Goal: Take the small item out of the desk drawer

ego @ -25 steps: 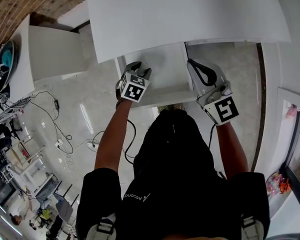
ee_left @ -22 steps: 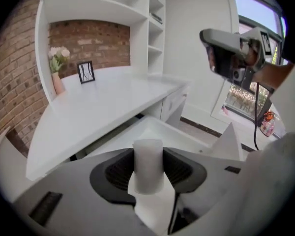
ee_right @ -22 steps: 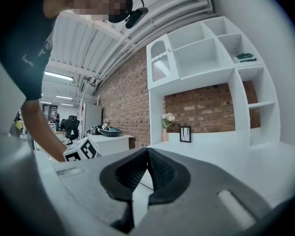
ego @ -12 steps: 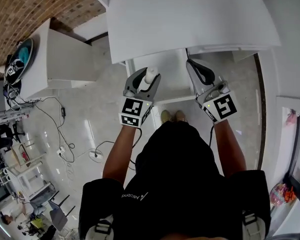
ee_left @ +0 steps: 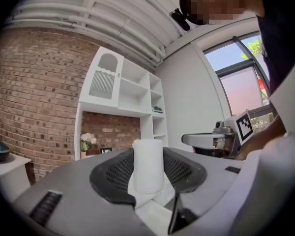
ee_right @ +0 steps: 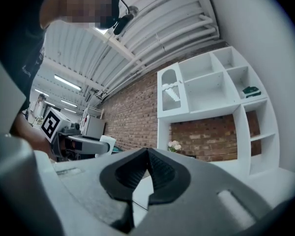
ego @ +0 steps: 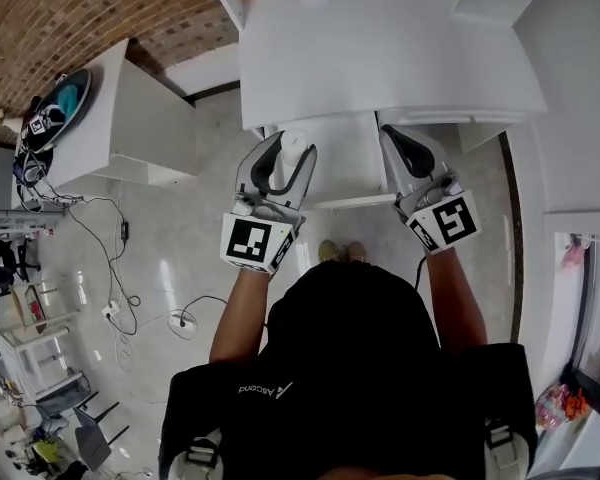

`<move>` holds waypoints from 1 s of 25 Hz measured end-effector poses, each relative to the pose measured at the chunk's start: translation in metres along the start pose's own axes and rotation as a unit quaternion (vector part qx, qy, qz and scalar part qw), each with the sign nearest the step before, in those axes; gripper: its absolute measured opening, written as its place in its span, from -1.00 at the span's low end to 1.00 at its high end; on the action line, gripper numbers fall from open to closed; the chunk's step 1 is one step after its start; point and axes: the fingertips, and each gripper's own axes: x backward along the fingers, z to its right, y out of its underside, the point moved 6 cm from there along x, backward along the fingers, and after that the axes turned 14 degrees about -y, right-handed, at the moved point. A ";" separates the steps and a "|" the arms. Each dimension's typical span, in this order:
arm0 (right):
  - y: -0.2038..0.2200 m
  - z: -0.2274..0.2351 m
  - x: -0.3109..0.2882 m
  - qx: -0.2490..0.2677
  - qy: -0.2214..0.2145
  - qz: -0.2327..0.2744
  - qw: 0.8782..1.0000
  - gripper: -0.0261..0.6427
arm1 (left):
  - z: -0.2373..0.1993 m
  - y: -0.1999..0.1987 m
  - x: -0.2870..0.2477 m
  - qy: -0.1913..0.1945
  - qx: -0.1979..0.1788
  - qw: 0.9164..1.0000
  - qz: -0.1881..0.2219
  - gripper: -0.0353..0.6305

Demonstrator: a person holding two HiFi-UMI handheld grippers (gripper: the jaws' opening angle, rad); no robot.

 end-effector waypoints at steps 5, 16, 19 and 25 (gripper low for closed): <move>-0.008 -0.013 0.004 0.008 0.002 0.006 1.000 -0.92 | 0.002 -0.024 0.014 -0.005 0.005 0.999 0.034 -0.37; -0.016 -0.022 0.012 0.017 0.012 0.012 1.000 -0.92 | 0.006 -0.033 0.028 -0.012 0.009 0.998 0.053 -0.37; -0.017 -0.022 0.016 0.019 0.013 0.012 1.000 -0.92 | 0.010 -0.033 0.029 -0.011 0.009 0.998 0.054 -0.37; -0.017 -0.018 0.022 0.021 0.012 0.015 1.000 -0.92 | 0.017 -0.033 0.028 -0.008 0.008 0.998 0.054 -0.37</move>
